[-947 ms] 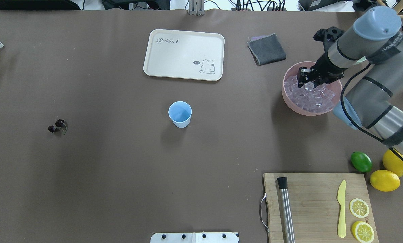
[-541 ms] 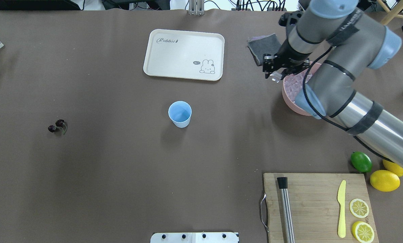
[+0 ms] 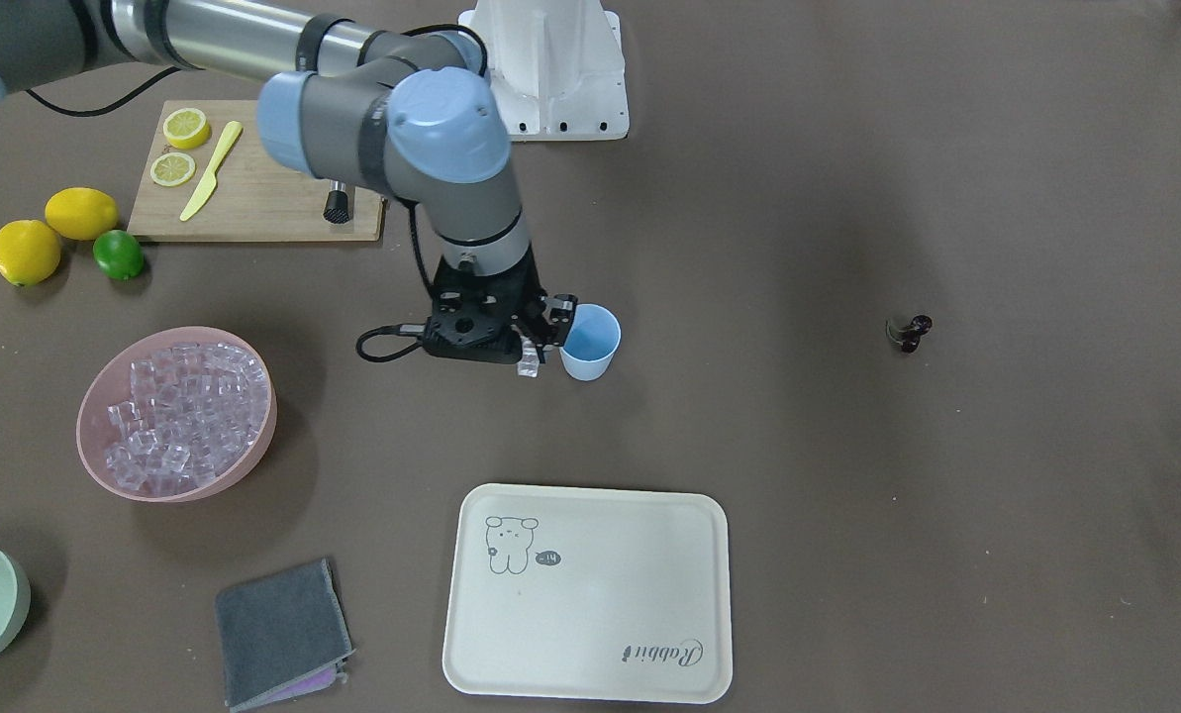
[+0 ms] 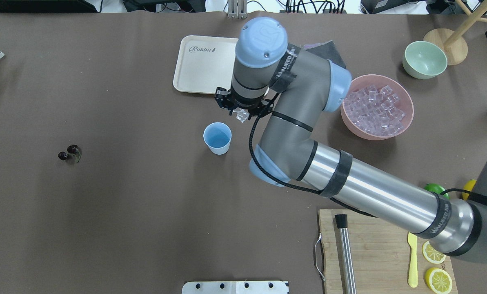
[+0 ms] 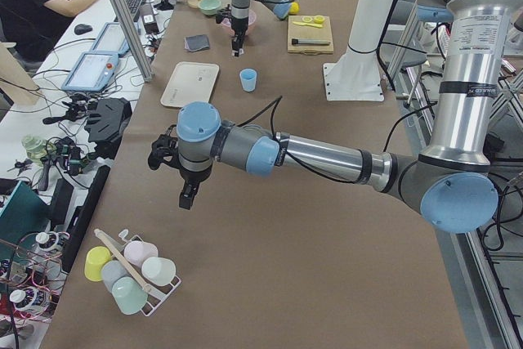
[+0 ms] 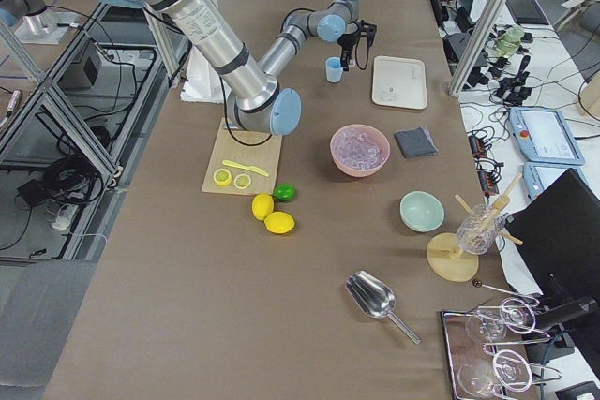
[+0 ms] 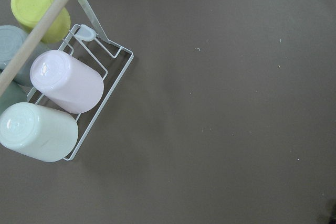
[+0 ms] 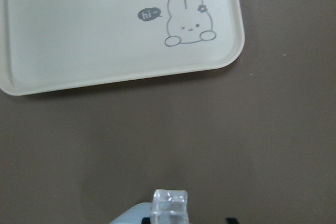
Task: Put ice and cherries in cup
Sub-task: 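Carry the ice cube with the right gripper over the light-blue cup and release, then return the right gripper to the pink bowl of ice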
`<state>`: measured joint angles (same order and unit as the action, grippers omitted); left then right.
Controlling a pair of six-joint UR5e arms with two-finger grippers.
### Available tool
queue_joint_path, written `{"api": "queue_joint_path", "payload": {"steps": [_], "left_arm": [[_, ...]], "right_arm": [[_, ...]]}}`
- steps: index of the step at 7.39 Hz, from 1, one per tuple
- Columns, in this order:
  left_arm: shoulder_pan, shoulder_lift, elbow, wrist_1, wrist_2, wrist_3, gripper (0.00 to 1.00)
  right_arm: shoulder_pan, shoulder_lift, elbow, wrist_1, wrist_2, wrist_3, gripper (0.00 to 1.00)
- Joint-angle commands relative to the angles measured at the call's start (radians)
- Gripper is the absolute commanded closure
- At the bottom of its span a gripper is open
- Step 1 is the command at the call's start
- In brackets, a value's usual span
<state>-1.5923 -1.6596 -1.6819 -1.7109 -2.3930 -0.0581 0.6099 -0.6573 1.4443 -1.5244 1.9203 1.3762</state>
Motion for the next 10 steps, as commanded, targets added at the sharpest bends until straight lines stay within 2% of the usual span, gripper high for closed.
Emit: {"api": "queue_joint_path", "payload": {"steps": [1,3,5,6,7,8,10], "left_arm": [[0.0,0.0,0.001,-0.001,0.0,0.0,0.02],[0.0,0.0,0.004,-0.001,0.0,0.0,0.02],[0.0,0.0,0.004,-0.001,0.0,0.0,0.02],[0.0,0.0,0.004,-0.001,-0.002,0.0,0.02],[0.0,0.0,0.004,-0.001,0.0,0.0,0.02],[0.0,0.0,0.004,-0.001,0.0,0.0,0.02],[0.0,0.0,0.001,-0.001,-0.002,-0.002,0.02]], "right_arm": [[-0.054,0.044,-0.033,0.016,-0.02,0.006,0.82],[-0.08,0.045,-0.025,0.018,-0.05,0.01,0.77],[-0.081,0.041,-0.022,0.018,-0.066,0.006,0.1],[-0.072,0.035,-0.012,0.018,-0.069,0.004,0.01],[-0.043,0.028,0.008,0.009,-0.049,0.0,0.01],[0.005,-0.031,0.057,0.009,-0.005,-0.046,0.01],[0.161,-0.247,0.172,0.015,0.118,-0.293,0.01]]}}
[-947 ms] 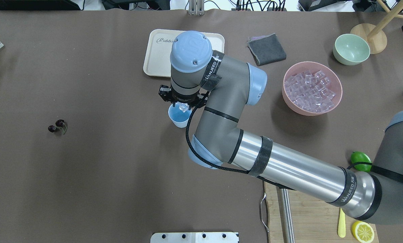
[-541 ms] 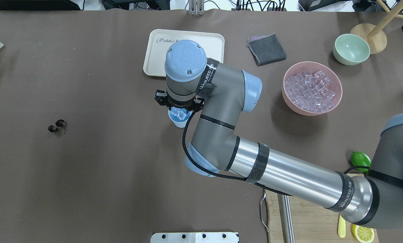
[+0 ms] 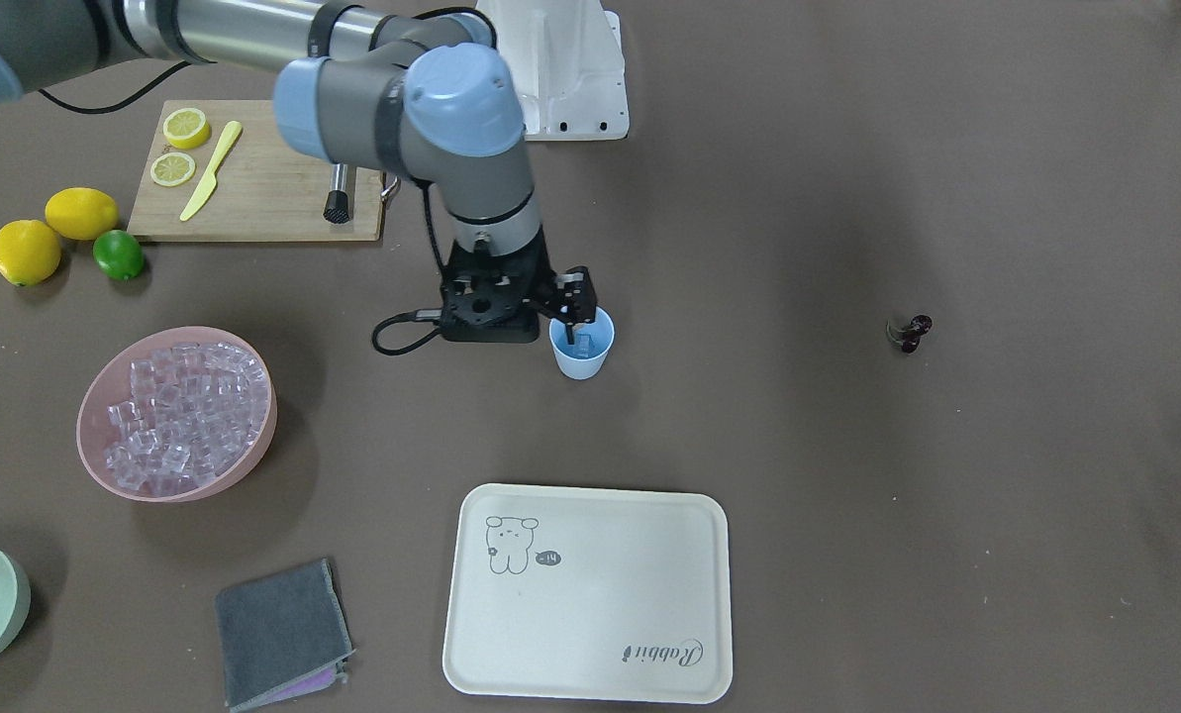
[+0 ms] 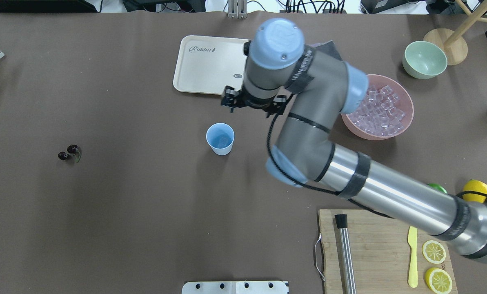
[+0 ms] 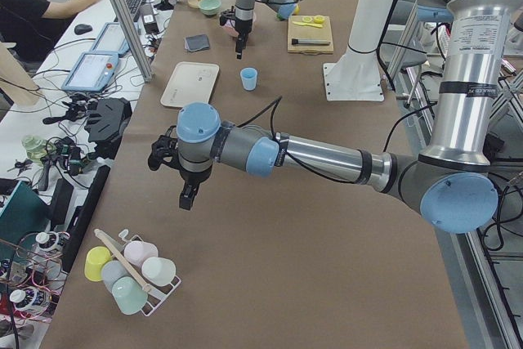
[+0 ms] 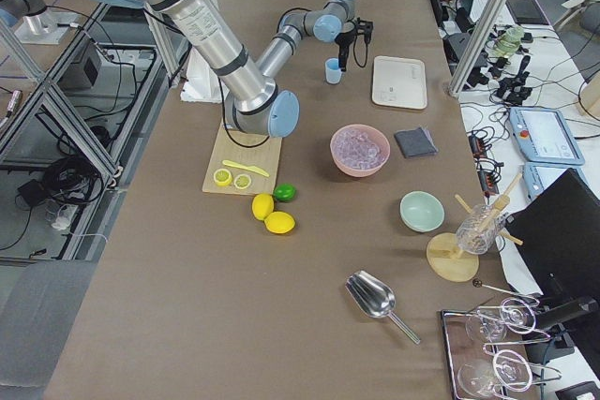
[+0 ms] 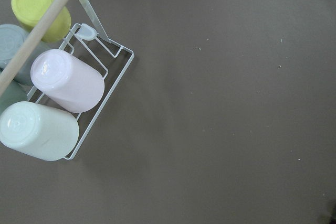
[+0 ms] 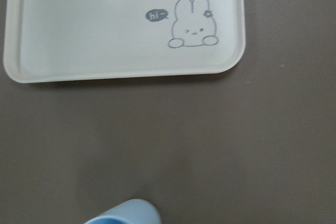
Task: Put ice and cherries in cup
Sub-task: 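Return the right gripper to the pink bowl of ice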
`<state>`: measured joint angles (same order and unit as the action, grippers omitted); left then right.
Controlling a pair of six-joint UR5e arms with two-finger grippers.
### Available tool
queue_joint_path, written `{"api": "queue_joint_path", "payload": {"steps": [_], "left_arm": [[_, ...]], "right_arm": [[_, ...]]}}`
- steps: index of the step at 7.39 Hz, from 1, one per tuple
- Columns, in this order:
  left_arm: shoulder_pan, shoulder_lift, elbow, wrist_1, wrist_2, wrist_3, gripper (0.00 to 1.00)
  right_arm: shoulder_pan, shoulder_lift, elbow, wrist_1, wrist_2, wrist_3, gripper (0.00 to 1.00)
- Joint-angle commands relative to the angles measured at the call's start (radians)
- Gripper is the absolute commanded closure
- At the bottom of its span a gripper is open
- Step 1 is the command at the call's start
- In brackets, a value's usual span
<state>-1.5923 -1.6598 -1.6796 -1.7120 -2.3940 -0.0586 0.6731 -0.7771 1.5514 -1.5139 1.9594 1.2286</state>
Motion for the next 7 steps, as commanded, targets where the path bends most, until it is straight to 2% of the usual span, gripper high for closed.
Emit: {"api": "queue_joint_path", "payload": {"steps": [1,4,7], "left_arm": [[0.0,0.002,-0.002,0.0,-0.001,-0.001,0.02],[0.0,0.003,0.0,-0.002,-0.001,0.0,0.02],[0.0,0.005,-0.003,-0.002,-0.001,-0.001,0.02]], "right_arm": [[0.158,-0.211,0.081,0.008,0.096,-0.301,0.01],[0.31,-0.319,0.003,0.008,0.096,-0.642,0.02],[0.313,-0.311,-0.062,0.009,0.093,-0.676,0.02]]}}
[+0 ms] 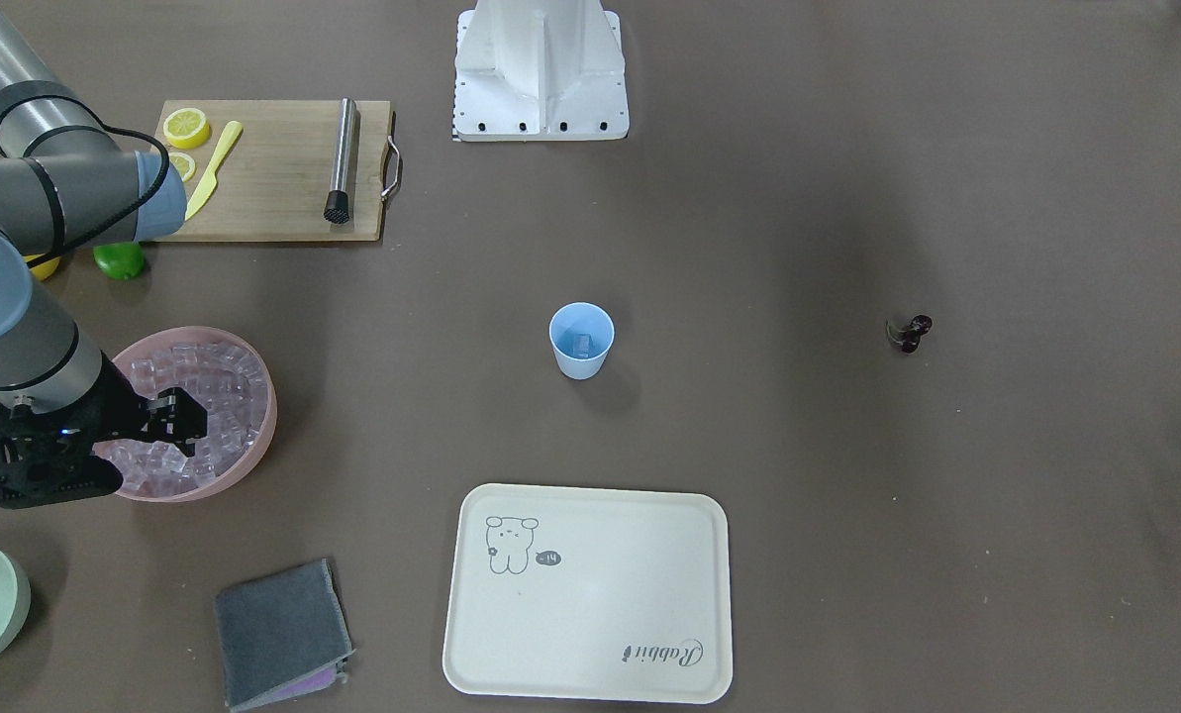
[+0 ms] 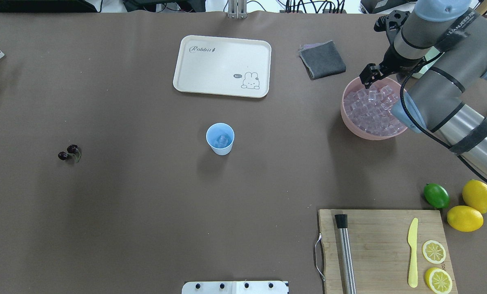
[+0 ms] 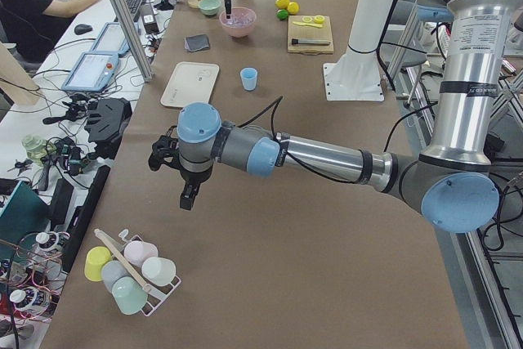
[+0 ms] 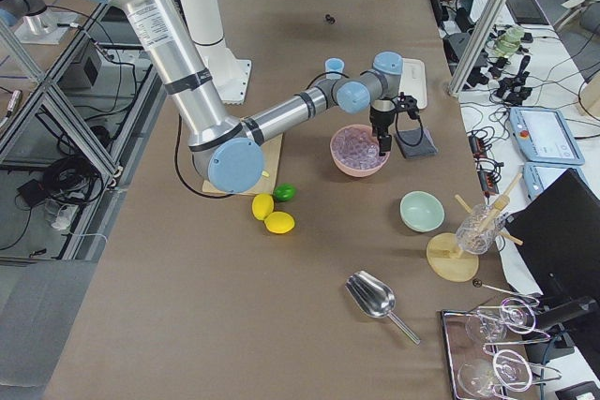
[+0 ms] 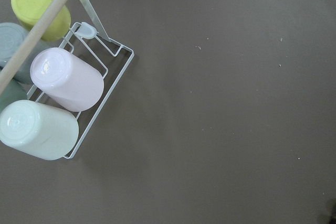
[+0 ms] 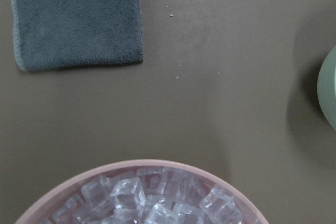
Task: Put ice and cherries in cup
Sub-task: 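Grasp a second ice cube from the bowl with the right gripper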
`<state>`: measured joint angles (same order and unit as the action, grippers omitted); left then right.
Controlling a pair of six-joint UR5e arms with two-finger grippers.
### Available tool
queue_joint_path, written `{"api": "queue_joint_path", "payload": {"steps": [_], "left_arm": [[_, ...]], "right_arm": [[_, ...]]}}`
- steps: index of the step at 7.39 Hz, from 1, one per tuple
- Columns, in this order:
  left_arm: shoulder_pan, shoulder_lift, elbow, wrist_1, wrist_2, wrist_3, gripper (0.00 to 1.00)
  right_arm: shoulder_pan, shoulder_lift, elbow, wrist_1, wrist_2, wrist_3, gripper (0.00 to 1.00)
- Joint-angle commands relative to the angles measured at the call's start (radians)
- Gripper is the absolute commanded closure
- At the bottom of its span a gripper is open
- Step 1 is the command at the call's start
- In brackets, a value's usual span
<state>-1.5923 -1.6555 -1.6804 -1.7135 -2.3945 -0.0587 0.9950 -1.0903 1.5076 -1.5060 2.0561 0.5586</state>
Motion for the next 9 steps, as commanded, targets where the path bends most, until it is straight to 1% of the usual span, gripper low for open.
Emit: {"api": "queue_joint_path", "payload": {"steps": [1,3,4,5,6,7,8,9], "left_arm": [[0.0,-0.001,-0.001,0.0,0.0,-0.001,0.02],[0.0,-0.003,-0.001,0.0,0.0,-0.001,0.02],[0.0,-0.003,-0.002,0.0,0.0,0.0,0.02],[0.0,-0.003,-0.005,0.0,0.0,-0.001,0.02],[0.0,-0.003,-0.001,0.0,0.0,0.0,0.02],[0.0,-0.003,-0.002,0.0,0.0,0.0,0.02],[0.0,-0.003,-0.004,0.0,0.0,0.0,0.02],[0.0,-0.003,-0.004,0.0,0.0,0.0,0.02]], "right_arm": [[-0.018,0.009,-0.017,0.001,-0.004,0.013,0.02],[-0.033,-0.003,-0.003,0.003,-0.01,0.027,0.03],[-0.054,-0.003,-0.007,0.003,-0.013,0.03,0.17],[-0.067,-0.008,-0.012,0.018,-0.033,0.033,0.35],[-0.071,-0.017,-0.016,0.05,-0.033,0.035,0.46],[-0.072,-0.019,-0.017,0.05,-0.033,0.035,0.56],[-0.07,-0.022,-0.017,0.052,-0.031,0.027,0.7],[-0.072,-0.023,-0.015,0.052,-0.031,0.026,0.79]]}}
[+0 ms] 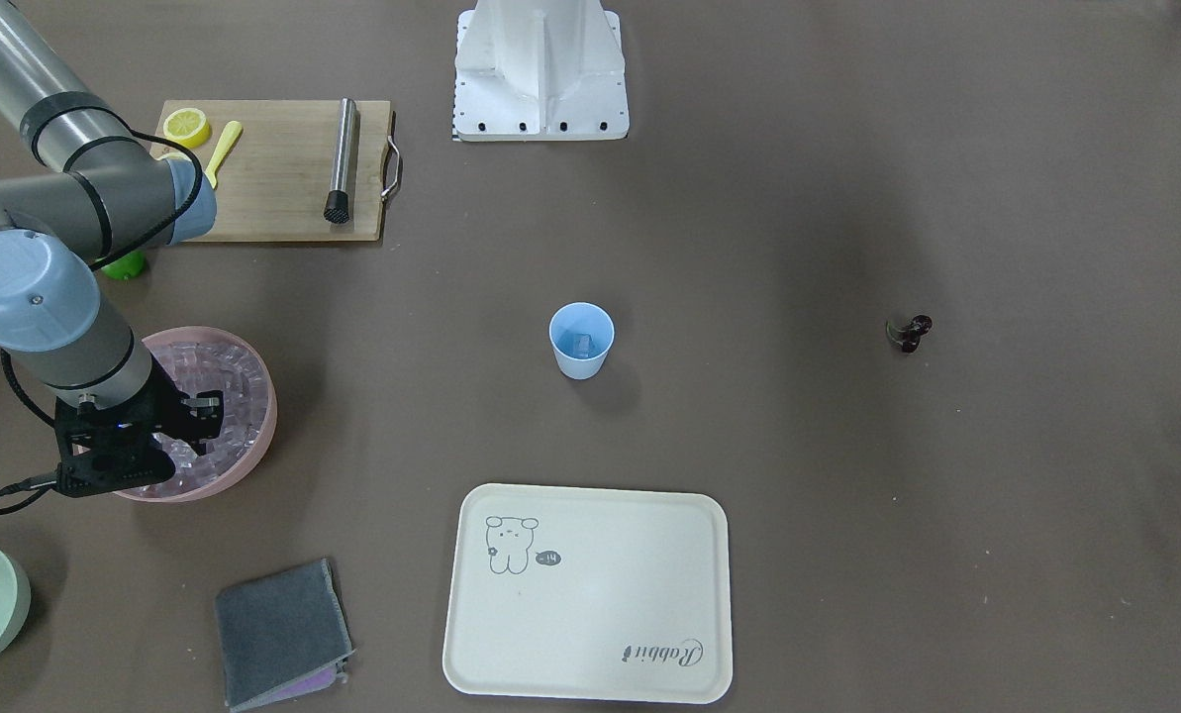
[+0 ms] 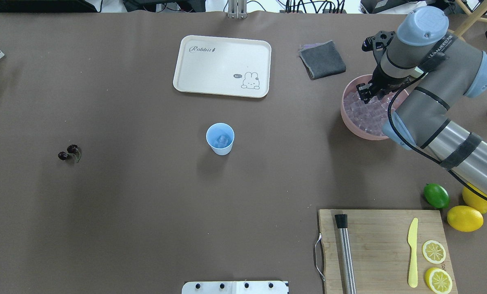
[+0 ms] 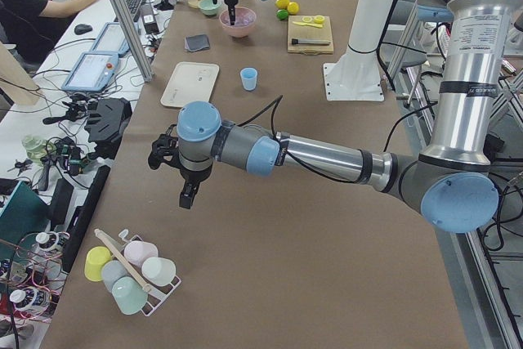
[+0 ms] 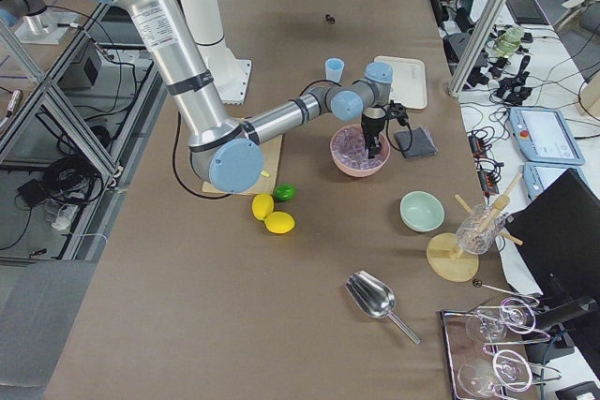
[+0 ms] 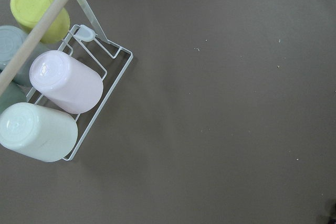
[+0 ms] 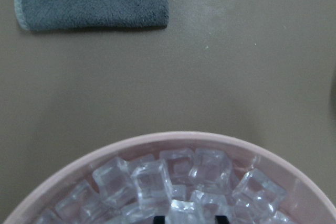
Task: Put ice and cherries in cup
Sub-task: 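Carry the second ice cube to the light-blue cup and drop it in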
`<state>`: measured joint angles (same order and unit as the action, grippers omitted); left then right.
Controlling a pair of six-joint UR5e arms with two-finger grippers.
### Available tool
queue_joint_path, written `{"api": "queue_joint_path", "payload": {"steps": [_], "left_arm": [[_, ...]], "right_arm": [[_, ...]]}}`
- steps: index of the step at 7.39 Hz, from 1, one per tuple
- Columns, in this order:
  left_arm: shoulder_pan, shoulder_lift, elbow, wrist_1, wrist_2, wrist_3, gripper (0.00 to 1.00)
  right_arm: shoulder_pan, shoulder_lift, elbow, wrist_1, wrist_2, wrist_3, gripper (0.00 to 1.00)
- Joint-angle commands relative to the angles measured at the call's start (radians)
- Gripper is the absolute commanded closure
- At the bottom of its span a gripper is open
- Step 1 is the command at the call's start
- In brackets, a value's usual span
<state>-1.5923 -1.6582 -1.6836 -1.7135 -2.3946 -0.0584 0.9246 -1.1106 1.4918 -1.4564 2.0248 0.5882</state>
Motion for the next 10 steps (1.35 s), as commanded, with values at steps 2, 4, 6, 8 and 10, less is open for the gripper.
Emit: {"api": "queue_joint_path", "payload": {"steps": [2,4,6,8,10], "left_arm": [[0.0,0.0,0.002,-0.002,0.0,0.0,0.02],[0.0,0.0,0.002,0.0,0.0,0.0,0.02],[0.0,0.0,0.001,0.0,0.0,-0.001,0.02],[0.002,-0.003,0.002,0.0,0.0,-0.001,0.02],[0.002,-0.012,0.008,0.002,0.0,-0.001,0.02]], "right_arm": [[0.013,0.006,0.013,0.001,0.011,-0.007,0.83],[0.042,0.021,0.079,-0.053,0.07,0.005,0.84],[-0.092,0.188,0.107,-0.189,0.037,0.238,0.84],[-0.266,0.367,0.078,-0.196,-0.069,0.521,0.84],[-0.387,0.478,0.006,-0.185,-0.166,0.654,0.83]]}}
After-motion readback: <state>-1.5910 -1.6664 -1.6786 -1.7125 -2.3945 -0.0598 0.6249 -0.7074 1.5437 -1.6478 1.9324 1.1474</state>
